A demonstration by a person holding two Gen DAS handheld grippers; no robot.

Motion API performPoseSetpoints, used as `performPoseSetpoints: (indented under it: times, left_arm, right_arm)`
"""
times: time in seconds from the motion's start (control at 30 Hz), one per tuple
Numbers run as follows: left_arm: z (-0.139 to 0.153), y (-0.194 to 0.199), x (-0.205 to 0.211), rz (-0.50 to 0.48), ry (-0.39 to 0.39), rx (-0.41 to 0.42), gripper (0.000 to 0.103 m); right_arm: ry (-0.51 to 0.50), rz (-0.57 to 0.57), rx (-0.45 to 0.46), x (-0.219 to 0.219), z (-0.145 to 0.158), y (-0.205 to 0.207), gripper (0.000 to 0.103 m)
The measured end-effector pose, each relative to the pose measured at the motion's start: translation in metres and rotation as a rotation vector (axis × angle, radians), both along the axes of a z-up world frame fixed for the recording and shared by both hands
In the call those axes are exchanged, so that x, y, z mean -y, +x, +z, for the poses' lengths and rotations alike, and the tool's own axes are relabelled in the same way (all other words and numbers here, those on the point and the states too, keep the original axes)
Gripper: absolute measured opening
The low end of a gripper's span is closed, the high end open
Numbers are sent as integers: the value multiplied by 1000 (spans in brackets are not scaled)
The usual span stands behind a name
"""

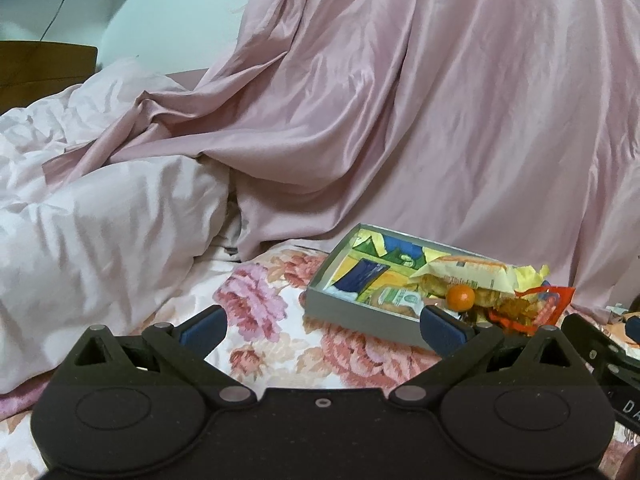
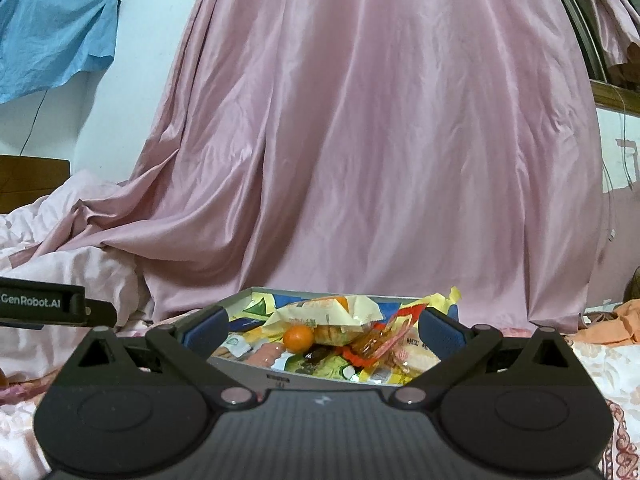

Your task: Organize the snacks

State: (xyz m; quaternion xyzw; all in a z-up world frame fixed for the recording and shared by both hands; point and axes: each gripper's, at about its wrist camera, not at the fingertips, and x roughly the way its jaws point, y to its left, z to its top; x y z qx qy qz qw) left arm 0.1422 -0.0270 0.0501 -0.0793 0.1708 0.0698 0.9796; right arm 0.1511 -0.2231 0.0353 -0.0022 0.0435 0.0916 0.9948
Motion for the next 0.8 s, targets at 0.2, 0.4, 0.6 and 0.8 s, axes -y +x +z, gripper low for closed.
performPoseSetpoints:
  times: [0.2, 0.4, 0.6, 0.8]
  left_arm:
    - [-5, -16, -3, -4, 8, -8, 102]
    - [-10, -30, -6, -14, 19, -15, 102]
    - [-16, -40, -7, -41, 33, -30, 102]
    - [-19, -49, -9, -58, 33, -39, 102]
  right_arm:
    - [2, 0, -11, -2, -2, -13, 103]
    - [8, 2, -20, -4, -3, -25, 103]
    - [-11, -5, -5, -10, -6, -36, 103]
    - [-15, -17, -10, -14, -9, -47, 103]
